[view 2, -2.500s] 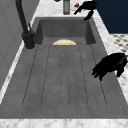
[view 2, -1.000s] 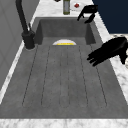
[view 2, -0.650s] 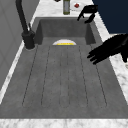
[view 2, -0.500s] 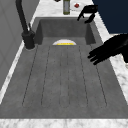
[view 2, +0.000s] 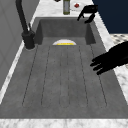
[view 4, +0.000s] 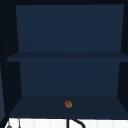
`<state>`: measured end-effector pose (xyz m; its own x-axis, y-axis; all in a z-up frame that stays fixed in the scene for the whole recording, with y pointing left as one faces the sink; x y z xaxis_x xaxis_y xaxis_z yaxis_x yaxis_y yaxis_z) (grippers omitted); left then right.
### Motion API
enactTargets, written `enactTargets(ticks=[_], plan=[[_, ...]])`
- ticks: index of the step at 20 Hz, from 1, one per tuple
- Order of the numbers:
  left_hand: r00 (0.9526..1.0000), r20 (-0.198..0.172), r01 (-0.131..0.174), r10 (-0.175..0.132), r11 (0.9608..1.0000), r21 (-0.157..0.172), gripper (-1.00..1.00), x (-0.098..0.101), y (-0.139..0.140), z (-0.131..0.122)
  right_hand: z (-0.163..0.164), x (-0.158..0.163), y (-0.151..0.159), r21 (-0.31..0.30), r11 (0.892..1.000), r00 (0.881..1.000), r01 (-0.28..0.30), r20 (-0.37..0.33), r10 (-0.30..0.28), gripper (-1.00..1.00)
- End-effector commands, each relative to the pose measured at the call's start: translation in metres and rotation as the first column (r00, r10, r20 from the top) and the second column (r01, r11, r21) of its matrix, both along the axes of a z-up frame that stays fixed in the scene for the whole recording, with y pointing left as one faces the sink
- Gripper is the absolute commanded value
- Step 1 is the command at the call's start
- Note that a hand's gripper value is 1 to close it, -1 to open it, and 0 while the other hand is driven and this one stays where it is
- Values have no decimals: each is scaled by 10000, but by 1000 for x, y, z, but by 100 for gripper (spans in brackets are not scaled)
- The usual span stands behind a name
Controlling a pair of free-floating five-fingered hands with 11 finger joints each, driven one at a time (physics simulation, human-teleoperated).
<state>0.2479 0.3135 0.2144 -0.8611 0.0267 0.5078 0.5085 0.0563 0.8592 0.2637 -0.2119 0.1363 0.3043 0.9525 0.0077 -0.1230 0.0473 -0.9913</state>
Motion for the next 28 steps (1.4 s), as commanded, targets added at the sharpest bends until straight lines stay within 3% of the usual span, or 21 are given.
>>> enactTargets(ticks=[1, 5, 11, 28], plan=[[10000, -1, -29, 29, 9981, -620, -100, 0, 26, 2, 0, 0, 0, 0, 10000, 10000, 0, 0, 0, 0], [10000, -3, 12, -12, 9960, -899, -100, -3, 49, 9, 0, 0, 0, 0, 10000, 10000, 0, 0, 0, 0], [10000, -34, -72, 69, 9968, -793, -100, -1, 82, 11, 0, 0, 0, 0, 10000, 10000, 0, 0, 0, 0], [9999, 4, 121, -121, 9929, -1181, -100, 0, 190, 11, 0, 0, 0, 0, 10000, 10000, 0, 0, 0, 0]])
